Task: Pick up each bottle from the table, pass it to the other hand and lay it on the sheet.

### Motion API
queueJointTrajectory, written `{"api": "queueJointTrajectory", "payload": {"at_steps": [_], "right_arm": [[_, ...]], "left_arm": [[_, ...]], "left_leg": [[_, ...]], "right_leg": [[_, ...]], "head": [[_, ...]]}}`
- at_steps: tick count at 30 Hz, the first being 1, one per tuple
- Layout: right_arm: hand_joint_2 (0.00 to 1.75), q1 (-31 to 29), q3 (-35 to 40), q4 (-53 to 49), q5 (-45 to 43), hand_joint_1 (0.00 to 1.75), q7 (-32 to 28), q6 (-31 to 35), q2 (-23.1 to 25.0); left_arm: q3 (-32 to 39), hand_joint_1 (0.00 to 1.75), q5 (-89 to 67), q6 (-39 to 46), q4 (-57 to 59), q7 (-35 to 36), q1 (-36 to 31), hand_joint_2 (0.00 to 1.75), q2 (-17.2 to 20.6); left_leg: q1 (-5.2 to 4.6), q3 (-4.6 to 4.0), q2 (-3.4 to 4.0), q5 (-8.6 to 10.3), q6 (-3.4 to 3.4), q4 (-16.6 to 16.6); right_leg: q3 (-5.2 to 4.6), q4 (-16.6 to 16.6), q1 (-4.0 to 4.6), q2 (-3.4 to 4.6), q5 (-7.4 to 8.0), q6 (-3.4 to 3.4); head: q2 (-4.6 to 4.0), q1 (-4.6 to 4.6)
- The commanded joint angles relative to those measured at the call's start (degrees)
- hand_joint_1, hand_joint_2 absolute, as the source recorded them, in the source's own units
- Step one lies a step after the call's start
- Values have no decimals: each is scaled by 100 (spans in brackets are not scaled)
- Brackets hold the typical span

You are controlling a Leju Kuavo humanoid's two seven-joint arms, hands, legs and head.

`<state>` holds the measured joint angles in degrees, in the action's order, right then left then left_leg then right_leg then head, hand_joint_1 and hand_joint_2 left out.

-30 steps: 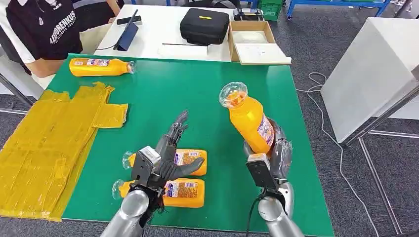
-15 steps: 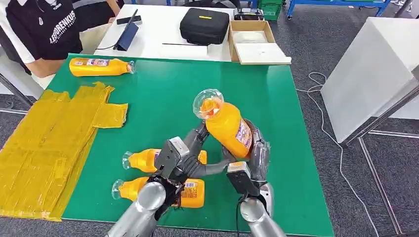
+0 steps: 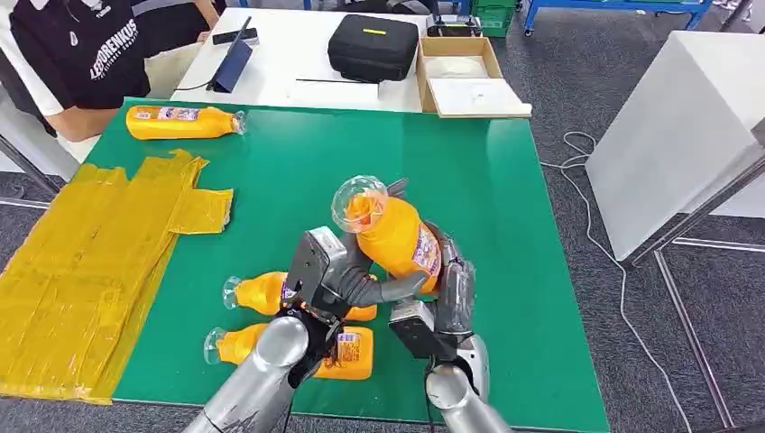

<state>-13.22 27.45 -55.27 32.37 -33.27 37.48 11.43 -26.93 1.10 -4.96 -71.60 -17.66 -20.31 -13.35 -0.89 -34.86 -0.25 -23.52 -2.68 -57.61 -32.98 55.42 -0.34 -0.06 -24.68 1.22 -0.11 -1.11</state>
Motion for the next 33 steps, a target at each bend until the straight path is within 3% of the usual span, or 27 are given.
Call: {"api": "queueJointTrajectory", "payload": {"at_steps": [1, 12, 29, 30, 31, 33], "right_arm": [[175, -247, 102, 805, 198, 175, -73, 252, 136], [175, -47, -62, 682, 869, 175, -18, 252, 316], [175, 1, 111, 579, 894, 175, 139, 252, 320], [175, 19, 125, 560, 901, 175, 168, 252, 317], [175, 32, 147, 543, 888, 175, 188, 252, 311], [175, 38, 198, 531, 854, 175, 214, 251, 301]], "left_arm": [[-89, 0, 546, -320, 528, 108, -407, 175, -145], [-239, 0, 742, -427, 644, 141, -544, 175, -253], [-245, 0, 898, -394, 674, 106, -566, 175, -307], [-227, 68, 945, -382, 642, 68, -547, 175, -316], [-227, 171, 975, -374, 588, 29, -526, 175, -315], [-250, 175, 990, -369, 526, 13, -509, 175, -303]], "left_leg": [[5, 12, -8, -3, 23, -1], [6, 3, -12, -1, 16, -3], [5, 3, -9, -2, 16, -3], [5, 1, -6, -1, 13, -3], [6, 7, -10, -4, 20, -5], [7, 8, -14, -5, 21, -5]], "right_leg": [[14, 0, 3, -8, -5, -5], [7, -1, 5, -12, -4, -4], [4, 0, 4, -10, -4, -3], [2, -1, 4, -8, -3, -3], [8, 1, 4, -12, -8, -4], [10, 1, 5, -16, -9, -4]], "head": [[0, 2], [0, 2], [0, 2], [0, 0], [0, 2], [0, 0]]}}
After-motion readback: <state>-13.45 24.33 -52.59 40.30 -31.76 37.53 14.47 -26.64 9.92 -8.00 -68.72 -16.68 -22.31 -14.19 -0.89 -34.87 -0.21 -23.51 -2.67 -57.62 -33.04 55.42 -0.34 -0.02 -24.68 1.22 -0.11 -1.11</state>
